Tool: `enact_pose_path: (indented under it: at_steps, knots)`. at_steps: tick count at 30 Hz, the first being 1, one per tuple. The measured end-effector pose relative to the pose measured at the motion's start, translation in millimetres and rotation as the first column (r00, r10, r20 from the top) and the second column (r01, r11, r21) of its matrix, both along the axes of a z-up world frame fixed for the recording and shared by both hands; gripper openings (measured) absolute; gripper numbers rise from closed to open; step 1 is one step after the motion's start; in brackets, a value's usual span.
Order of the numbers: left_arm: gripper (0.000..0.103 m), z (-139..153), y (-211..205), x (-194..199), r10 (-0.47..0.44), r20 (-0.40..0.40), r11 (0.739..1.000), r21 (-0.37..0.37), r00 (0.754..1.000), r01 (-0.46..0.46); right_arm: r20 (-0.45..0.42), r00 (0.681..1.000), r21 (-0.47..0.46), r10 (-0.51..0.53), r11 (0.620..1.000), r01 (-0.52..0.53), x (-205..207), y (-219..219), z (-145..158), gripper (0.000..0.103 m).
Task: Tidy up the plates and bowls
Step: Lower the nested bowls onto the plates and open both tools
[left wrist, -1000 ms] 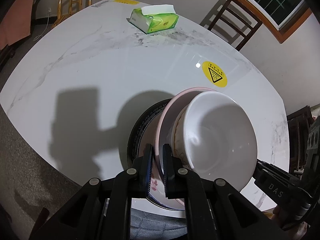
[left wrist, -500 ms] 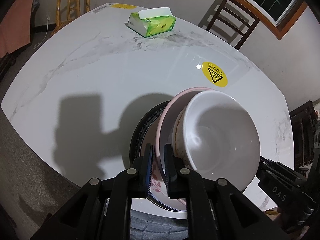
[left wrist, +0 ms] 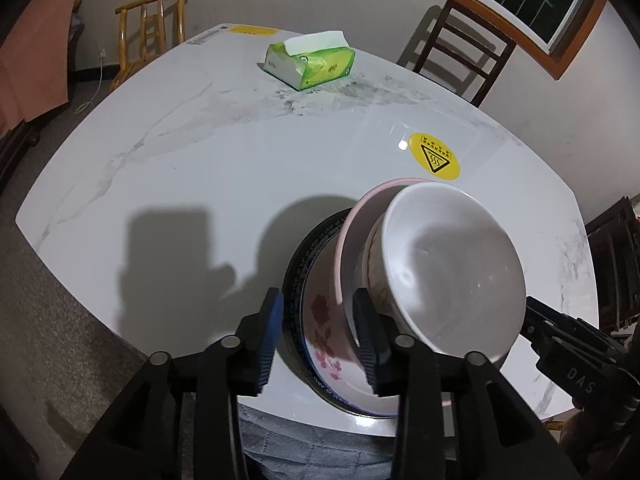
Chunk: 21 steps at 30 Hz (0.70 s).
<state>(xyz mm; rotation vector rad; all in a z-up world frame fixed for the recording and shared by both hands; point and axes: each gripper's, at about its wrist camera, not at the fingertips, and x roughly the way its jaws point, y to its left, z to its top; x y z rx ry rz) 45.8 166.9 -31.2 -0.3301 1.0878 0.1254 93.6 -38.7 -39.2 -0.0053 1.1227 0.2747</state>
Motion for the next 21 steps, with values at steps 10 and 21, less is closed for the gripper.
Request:
enact_pose_path:
  at_steps: [10,21]
  knots:
    - [0.044,15.0,-3.9,-31.6,0.004,0.075,0.998,0.063,0.997,-0.008,0.084,0.996,0.016,-0.004,1.0,0.003,-27.5,-12.2,9.8,0.068]
    - [0.063,18.7,-35.0,-65.4,-0.015,0.133,0.98,0.199,0.991,-0.012,0.176,0.983,-0.033,0.046,0.999,-0.041,-73.9,-10.0,3.7,0.084]
